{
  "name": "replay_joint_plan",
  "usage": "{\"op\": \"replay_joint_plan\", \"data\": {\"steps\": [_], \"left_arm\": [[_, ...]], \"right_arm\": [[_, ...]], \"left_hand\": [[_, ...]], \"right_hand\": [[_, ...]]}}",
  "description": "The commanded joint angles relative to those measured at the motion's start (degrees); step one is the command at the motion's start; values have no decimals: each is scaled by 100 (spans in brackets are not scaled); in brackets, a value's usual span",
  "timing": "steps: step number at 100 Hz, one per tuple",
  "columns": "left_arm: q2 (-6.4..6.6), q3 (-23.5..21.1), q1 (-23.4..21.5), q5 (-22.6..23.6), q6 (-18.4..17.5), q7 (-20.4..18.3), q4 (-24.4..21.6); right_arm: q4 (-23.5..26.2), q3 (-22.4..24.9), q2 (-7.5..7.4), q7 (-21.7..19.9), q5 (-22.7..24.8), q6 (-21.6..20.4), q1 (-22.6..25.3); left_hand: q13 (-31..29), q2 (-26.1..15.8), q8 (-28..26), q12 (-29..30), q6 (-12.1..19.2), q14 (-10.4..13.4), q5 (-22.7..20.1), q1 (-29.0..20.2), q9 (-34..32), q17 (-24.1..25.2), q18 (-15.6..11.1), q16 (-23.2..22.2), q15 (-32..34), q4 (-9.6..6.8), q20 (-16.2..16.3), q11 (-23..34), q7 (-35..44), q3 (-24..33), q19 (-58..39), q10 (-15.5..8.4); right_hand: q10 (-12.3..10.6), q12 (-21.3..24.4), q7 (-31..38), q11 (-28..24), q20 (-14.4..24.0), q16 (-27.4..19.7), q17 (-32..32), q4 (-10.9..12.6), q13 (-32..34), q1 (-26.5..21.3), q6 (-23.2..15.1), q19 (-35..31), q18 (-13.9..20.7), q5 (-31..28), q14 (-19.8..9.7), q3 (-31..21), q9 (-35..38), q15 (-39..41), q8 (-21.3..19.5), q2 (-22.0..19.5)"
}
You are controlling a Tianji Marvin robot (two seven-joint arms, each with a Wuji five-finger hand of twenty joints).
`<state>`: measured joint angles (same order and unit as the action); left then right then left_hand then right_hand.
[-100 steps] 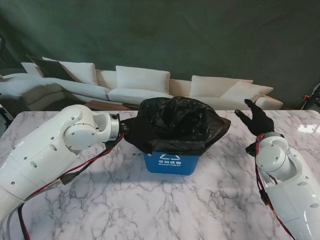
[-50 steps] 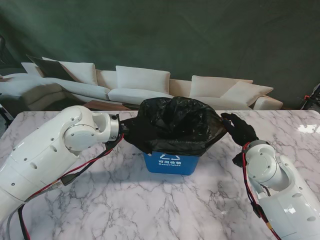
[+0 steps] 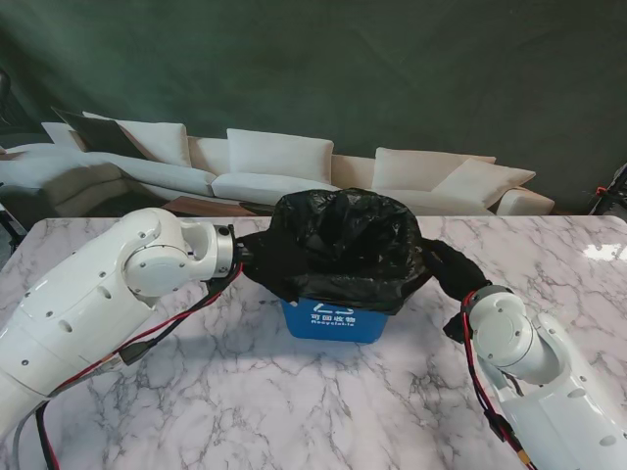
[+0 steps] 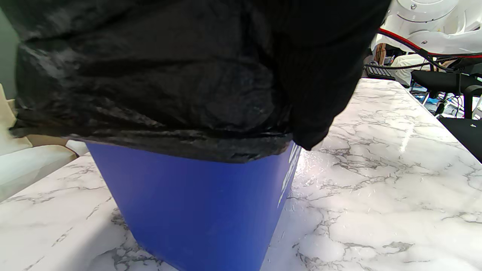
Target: Fit the garbage bag over the bin
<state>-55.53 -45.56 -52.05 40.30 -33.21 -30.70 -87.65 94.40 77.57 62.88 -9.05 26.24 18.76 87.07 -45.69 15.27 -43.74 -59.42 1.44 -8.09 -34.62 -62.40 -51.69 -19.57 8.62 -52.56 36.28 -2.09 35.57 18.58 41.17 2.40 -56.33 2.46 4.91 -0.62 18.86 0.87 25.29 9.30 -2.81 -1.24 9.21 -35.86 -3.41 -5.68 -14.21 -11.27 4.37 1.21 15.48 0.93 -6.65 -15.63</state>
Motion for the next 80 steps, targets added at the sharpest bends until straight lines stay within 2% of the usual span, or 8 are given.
{"op": "replay_joint_plan", "data": {"steps": [1,9,13,34,46,49,64,80], "left_arm": [[-12,119,-103,24,0,-144,70],[-10,102,-116,28,-1,-147,62],[-8,89,-123,32,-4,-153,57],[-9,65,-124,41,-19,-152,49],[-18,89,-106,50,-29,-113,60],[-19,95,-101,52,-31,-107,64],[-17,100,-91,85,-56,-94,93],[-18,43,-131,117,-58,-83,93]], "right_arm": [[-27,3,42,92,-51,-11,24],[-138,50,103,432,15,-75,5],[-195,112,140,609,16,-104,-2],[-533,535,222,1397,521,-627,6],[-642,785,220,1862,1005,-1356,63],[-654,840,208,1981,1180,-1601,88],[-313,1069,101,2240,2059,-2573,350],[507,1156,-18,1649,2371,-3017,739]], "left_hand": [[-19,-259,-48,0,374,-47,-255,-802,-129,1,102,-10,144,-177,121,98,127,449,-137,21],[-20,-260,-47,-1,373,-45,-250,-810,-127,1,108,-10,145,-178,121,94,125,452,-136,18],[-15,-259,-45,-2,376,-45,-247,-807,-127,4,109,-9,143,-177,121,92,123,450,-134,17],[-10,-258,-48,-4,384,-44,-251,-806,-127,5,108,-7,139,-177,121,86,127,448,-133,7],[6,-262,-49,-9,387,-43,-244,-804,-118,23,104,-3,128,-176,119,76,126,445,-124,-12],[6,-264,-50,-12,389,-41,-244,-806,-120,26,103,-2,126,-176,119,75,128,447,-122,-18],[17,-262,-53,-23,404,-34,-246,-801,-119,38,108,0,120,-172,122,61,132,439,-121,-25],[28,-271,-47,-27,398,-33,-235,-804,-109,50,102,5,111,-174,126,42,125,441,-119,-36]], "right_hand": [[-117,85,-339,139,-102,-148,11,-129,-176,310,236,201,220,431,-142,99,-196,-164,263,-334],[-41,68,-1002,106,35,-119,15,-119,-132,334,597,138,197,417,-99,44,-222,-154,529,-244],[-53,20,-1852,39,223,-103,-44,-114,-127,294,618,24,197,217,-94,32,-226,-146,-230,-193],[-113,-465,-1944,-535,874,-4,-248,38,-21,-211,552,-675,221,215,-71,-94,-615,-128,-858,676],[-106,-582,-1251,-804,1005,82,-164,207,129,-111,303,-932,198,350,-71,-482,-588,-103,-1596,1436],[-93,-627,-792,-940,966,109,-93,117,246,287,309,-1024,187,404,-60,-1147,-570,-92,-1464,1769],[122,-965,291,-1668,718,100,423,30,677,767,212,-1757,72,-100,60,-2094,-527,11,-1185,2821],[234,-1050,548,-1959,226,82,303,-46,765,1052,-66,-2450,-55,-254,208,-2704,-549,75,-1091,3575]]}}
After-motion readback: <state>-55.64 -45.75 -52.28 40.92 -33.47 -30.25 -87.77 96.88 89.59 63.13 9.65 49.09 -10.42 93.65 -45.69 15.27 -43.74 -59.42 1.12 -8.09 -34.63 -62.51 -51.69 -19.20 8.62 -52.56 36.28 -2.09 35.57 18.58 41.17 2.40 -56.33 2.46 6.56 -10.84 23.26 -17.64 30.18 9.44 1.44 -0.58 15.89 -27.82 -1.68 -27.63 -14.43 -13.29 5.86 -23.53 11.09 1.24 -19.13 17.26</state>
